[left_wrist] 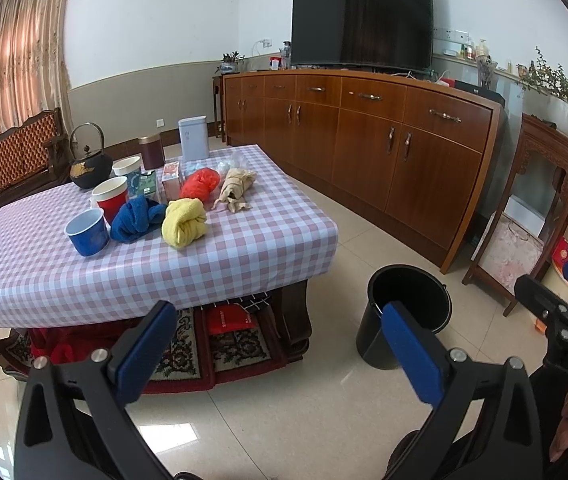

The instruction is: Collect trash

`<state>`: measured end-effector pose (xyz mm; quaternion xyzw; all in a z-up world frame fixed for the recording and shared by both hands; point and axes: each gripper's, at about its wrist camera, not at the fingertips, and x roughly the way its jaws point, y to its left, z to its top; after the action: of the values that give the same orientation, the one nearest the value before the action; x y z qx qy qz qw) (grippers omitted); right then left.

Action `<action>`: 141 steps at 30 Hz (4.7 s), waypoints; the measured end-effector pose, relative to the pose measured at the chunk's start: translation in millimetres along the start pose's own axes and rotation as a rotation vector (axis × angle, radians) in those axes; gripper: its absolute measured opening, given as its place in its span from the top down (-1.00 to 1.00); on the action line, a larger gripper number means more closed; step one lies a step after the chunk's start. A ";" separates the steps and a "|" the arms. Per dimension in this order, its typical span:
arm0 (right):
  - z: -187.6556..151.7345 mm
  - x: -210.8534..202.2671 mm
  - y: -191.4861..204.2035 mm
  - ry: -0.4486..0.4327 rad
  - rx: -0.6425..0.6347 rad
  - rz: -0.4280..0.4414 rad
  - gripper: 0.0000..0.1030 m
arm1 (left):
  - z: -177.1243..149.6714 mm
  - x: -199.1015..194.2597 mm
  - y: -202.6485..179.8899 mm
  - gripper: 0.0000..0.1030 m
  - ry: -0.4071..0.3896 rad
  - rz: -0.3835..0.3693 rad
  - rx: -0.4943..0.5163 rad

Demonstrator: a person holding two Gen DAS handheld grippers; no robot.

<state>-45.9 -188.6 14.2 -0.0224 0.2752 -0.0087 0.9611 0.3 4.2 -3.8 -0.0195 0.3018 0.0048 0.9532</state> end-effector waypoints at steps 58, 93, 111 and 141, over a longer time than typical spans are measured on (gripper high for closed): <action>44.6 93.5 121.6 0.031 -0.129 0.346 -1.00 | 3.2 33.1 148.9 -1.00 0.010 0.270 -0.219; 65.8 259.6 308.8 0.118 -0.296 0.484 0.26 | 23.8 169.6 272.4 -0.92 0.054 0.380 -0.285; 77.6 273.5 309.2 0.090 -0.249 0.503 0.46 | 39.3 191.9 280.5 -0.46 0.031 0.362 -0.284; 94.4 181.8 162.1 -0.073 -0.097 0.378 0.82 | 65.0 122.5 150.9 -0.46 -0.042 0.178 -0.110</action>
<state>159.0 -28.4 -9.7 -0.0170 0.2396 0.1862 0.9527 134.7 157.2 -26.3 -0.0449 0.2814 0.1066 0.9526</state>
